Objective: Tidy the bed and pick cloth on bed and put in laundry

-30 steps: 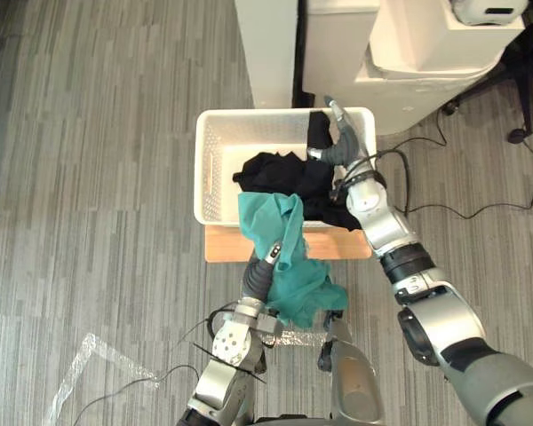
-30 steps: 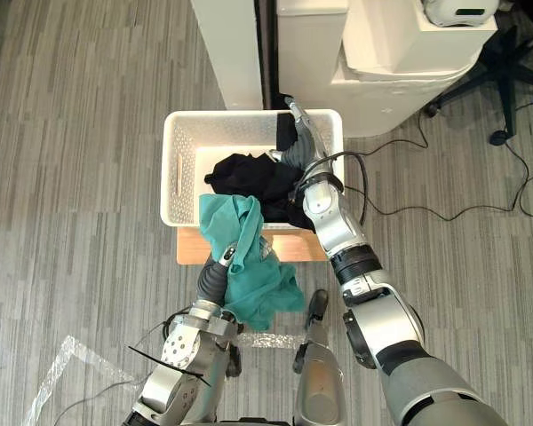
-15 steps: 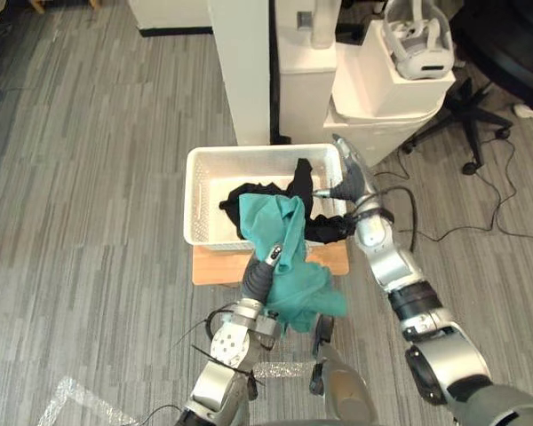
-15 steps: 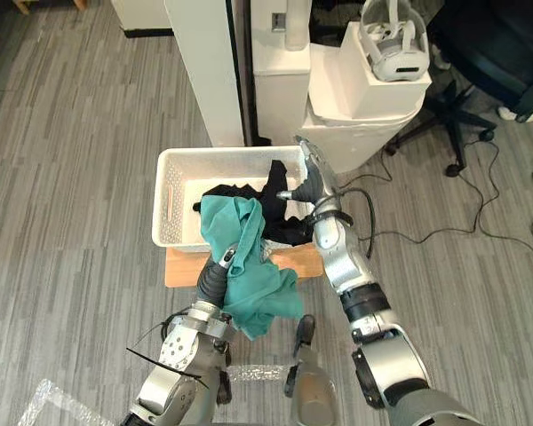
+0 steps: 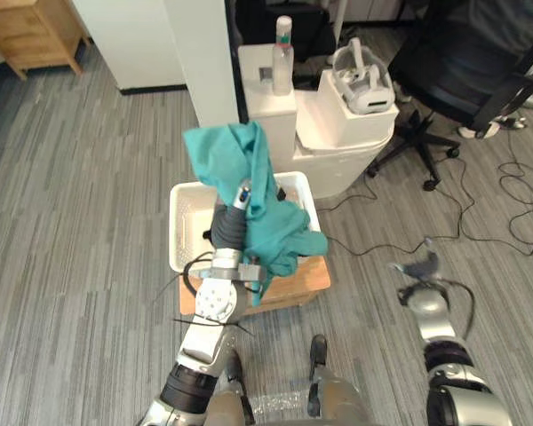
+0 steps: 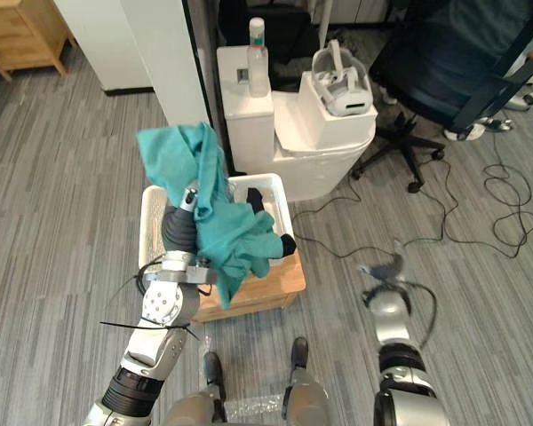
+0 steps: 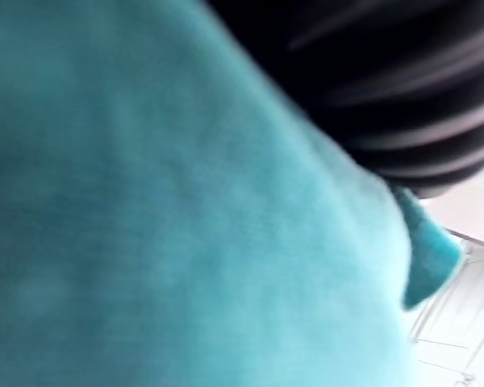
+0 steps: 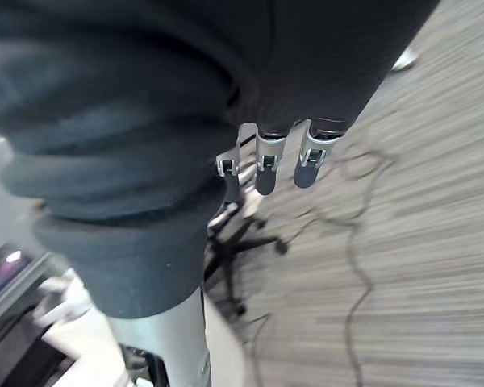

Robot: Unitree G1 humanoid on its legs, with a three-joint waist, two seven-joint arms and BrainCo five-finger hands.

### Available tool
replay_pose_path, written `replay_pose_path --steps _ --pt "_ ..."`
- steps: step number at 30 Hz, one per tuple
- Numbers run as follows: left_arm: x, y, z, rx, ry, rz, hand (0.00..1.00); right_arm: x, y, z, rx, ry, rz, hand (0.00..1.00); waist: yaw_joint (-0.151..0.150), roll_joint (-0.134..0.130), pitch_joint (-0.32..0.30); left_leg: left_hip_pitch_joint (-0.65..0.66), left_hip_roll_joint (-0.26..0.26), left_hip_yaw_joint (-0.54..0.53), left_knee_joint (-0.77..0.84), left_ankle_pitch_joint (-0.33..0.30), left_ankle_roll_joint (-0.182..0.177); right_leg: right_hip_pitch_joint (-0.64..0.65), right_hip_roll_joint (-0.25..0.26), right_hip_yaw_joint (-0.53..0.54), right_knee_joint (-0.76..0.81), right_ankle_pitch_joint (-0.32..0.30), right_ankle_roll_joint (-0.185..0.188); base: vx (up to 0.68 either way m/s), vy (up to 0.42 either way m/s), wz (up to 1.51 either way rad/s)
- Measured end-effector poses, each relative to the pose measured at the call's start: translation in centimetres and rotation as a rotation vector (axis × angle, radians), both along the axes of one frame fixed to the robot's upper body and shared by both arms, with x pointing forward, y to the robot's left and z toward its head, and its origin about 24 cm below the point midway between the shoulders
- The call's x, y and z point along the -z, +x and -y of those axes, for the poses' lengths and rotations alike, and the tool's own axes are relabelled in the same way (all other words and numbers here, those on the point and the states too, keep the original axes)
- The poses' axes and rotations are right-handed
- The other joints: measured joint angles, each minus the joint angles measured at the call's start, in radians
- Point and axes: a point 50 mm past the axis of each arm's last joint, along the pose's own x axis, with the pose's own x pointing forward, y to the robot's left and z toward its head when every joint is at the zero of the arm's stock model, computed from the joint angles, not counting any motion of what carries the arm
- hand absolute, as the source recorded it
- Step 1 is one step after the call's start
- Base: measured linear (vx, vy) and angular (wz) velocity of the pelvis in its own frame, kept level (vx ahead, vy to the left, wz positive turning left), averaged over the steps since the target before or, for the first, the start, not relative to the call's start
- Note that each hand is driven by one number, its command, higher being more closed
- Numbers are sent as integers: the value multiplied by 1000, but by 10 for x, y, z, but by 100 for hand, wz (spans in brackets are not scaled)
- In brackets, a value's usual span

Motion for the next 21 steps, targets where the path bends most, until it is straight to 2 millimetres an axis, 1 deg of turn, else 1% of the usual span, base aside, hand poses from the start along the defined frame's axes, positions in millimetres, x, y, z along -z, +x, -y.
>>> replay_pose_path --steps 2,3,4,5,8,9,12,15,18,21 --pt "-12 6 -17 -99 1 45 100 21 -31 10 108 77 -63 0 -16 -2 -15 5 0 3 0 0 0 3 0 5 0 0 0 14 -3 -3" --pt "-15 9 -21 -123 5 56 100 25 -38 11 123 89 -81 0 -22 -2 -17 8 0 3 0 0 0 7 0 4 0 0 0 0 0 0" --pt "-29 21 -36 -208 17 87 100 42 -69 15 181 118 -155 0 -26 -3 -24 28 -2 5 0 -2 2 27 -2 6 -2 -2 3 0 0 0" --pt "-36 26 -42 -244 19 106 100 46 -81 17 206 129 -178 0 -26 -3 -30 30 -2 5 0 -2 3 30 -2 6 -3 -3 3 0 0 0" --pt "-54 33 -56 -323 24 154 100 55 -102 17 264 164 -205 0 -31 -6 -45 33 -3 5 0 -2 3 32 -3 8 -5 -3 3 0 0 0" --pt "-56 33 -58 -331 25 160 100 57 -105 17 269 172 -210 0 -31 -6 -48 33 -3 5 0 -2 3 32 -3 8 -5 -3 3 0 0 0" --pt "-67 40 -72 -399 29 176 100 66 -117 10 271 205 -250 0 -32 -6 -66 34 -3 4 0 -2 2 34 -3 9 -5 -3 3 0 0 0" --pt "-78 42 -80 -439 28 205 100 74 -121 -2 270 239 -265 0 -32 -6 -70 34 -4 3 0 -2 2 34 -4 10 -5 -3 3 0 0 0" --pt "-85 43 -83 -448 34 222 100 79 -123 -11 269 264 -274 0 -30 -6 -76 34 -6 1 0 -2 2 35 -5 9 -5 -3 3 0 0 0" --pt "-77 51 -84 -456 60 174 100 81 -124 -16 266 279 -276 0 -30 -5 -93 34 -8 -2 0 -2 2 37 -7 7 -5 -3 3 9 -2 1"
